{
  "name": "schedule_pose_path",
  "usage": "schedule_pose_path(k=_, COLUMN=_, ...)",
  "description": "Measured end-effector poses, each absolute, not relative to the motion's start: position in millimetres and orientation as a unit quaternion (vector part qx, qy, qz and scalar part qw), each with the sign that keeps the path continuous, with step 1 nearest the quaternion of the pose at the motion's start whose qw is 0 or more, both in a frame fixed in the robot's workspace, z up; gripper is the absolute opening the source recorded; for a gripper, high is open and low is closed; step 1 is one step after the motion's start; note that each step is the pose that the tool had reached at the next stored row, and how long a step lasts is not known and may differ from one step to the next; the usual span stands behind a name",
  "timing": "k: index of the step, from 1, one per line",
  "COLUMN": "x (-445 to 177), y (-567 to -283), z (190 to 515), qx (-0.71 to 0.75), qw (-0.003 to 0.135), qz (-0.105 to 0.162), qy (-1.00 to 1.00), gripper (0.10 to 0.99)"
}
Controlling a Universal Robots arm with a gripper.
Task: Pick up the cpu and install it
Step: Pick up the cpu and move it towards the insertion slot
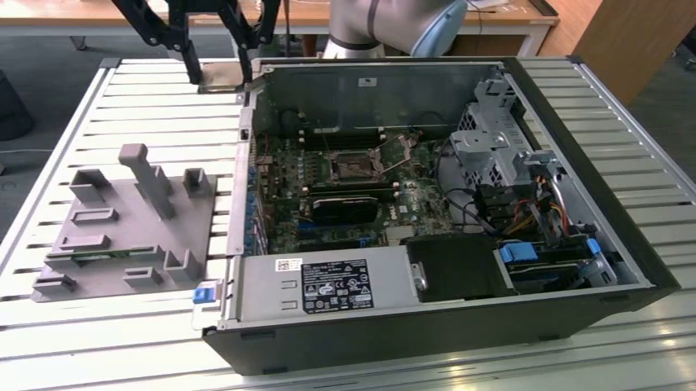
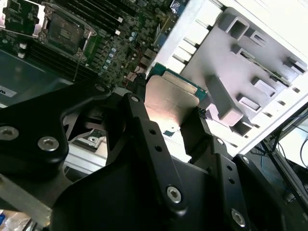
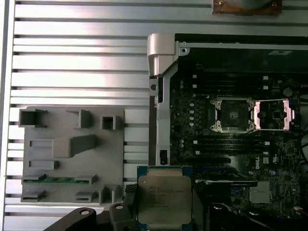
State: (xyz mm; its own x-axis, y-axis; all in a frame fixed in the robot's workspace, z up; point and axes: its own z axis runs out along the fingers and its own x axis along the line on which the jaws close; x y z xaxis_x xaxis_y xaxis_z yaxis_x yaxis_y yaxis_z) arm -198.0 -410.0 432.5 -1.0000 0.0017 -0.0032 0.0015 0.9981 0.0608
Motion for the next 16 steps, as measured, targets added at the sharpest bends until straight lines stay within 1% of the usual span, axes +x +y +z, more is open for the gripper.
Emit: schedule_pose_path(k=16, x=-161.2, y=-409.7, z=432.5, qx=0.001, qw=0.002, qz=0.03, qy=1.0, gripper=0.541)
